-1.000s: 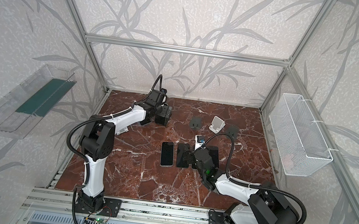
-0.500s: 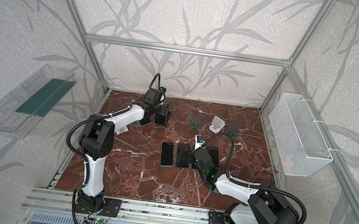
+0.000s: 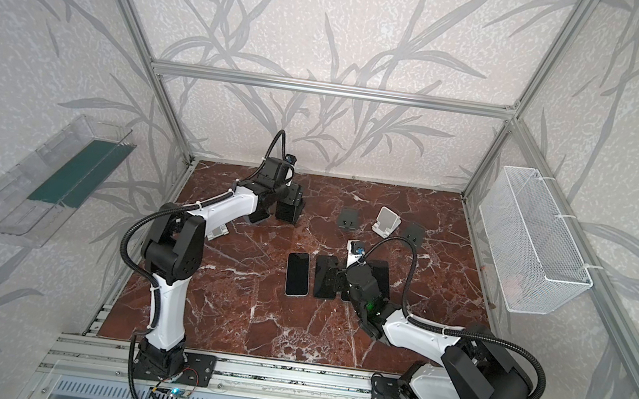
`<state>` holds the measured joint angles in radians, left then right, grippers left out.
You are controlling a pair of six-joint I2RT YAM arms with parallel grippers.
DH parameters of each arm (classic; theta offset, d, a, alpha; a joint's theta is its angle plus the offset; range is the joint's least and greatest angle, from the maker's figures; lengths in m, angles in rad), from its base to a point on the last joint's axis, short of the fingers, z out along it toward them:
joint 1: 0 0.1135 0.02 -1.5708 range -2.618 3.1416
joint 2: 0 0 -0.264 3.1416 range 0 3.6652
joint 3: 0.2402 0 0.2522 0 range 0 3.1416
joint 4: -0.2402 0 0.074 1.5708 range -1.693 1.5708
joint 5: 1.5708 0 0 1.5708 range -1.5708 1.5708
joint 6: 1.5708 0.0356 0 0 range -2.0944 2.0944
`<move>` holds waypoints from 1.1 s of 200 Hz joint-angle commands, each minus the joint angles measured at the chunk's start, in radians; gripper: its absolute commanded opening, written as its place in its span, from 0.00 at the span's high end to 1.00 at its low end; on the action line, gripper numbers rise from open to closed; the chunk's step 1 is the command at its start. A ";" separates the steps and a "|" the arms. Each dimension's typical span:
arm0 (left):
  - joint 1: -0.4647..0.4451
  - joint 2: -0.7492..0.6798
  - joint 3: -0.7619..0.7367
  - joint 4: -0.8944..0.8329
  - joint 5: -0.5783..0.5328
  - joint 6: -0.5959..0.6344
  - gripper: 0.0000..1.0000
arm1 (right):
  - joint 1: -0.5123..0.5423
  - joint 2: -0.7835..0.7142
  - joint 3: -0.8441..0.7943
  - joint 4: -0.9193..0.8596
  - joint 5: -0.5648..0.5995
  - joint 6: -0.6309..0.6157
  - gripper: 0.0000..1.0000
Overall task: Remove the phone from the phone stand
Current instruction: 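Lift the teal-edged phone off its black stand toward the robot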
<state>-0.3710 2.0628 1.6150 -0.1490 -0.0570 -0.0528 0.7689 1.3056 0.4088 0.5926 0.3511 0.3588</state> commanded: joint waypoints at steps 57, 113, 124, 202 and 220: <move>0.000 -0.010 -0.006 -0.030 0.011 0.001 0.38 | 0.004 0.001 0.029 -0.009 0.012 0.028 0.10; -0.003 -0.079 -0.012 -0.040 0.041 -0.013 0.42 | 0.004 0.015 0.034 -0.002 0.001 0.039 0.10; -0.004 -0.095 -0.011 -0.040 0.047 -0.020 0.42 | 0.005 0.017 0.035 -0.002 -0.003 0.041 0.10; -0.017 -0.201 0.015 -0.095 0.097 -0.100 0.46 | 0.004 0.028 0.035 0.005 0.016 0.035 0.10; -0.022 -0.249 -0.008 -0.106 0.097 -0.122 0.47 | 0.004 0.016 0.029 0.005 0.008 0.044 0.10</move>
<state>-0.3855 1.9152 1.6104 -0.2398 0.0250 -0.1356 0.7689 1.3293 0.4141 0.5922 0.3485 0.3954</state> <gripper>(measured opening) 0.703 0.901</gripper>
